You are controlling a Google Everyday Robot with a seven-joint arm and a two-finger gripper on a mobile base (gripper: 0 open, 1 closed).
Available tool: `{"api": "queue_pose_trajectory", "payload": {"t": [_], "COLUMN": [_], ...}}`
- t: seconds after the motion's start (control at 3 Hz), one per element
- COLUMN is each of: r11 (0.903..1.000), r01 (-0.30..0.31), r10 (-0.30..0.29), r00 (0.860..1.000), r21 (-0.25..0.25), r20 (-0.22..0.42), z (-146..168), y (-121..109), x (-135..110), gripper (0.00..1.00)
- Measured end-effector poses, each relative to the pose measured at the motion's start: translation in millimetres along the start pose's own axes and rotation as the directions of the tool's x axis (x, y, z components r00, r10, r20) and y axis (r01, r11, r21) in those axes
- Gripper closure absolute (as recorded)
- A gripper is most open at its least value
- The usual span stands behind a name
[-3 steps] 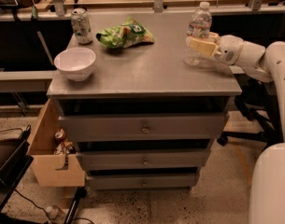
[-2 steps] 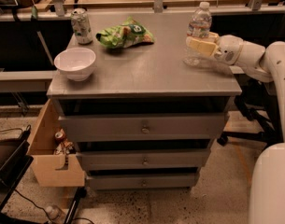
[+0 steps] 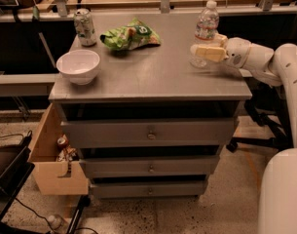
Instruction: Place water bottle upright
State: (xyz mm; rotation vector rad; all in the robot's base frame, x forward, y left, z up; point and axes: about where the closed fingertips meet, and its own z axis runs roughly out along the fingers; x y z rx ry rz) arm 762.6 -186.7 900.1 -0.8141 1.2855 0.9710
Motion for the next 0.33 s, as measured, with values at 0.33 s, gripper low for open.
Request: {"api": "queue_pose_trajectory", "payload": {"t": [0.33], "r11": [1.0000], "r01": [-0.001], "r10": [0.001], "r00": [1.000], "r21": [-0.003], "r20": [0.000], "z": [2.3], "y": [0.5], "x": [0.1], "gripper": [0.00]}}
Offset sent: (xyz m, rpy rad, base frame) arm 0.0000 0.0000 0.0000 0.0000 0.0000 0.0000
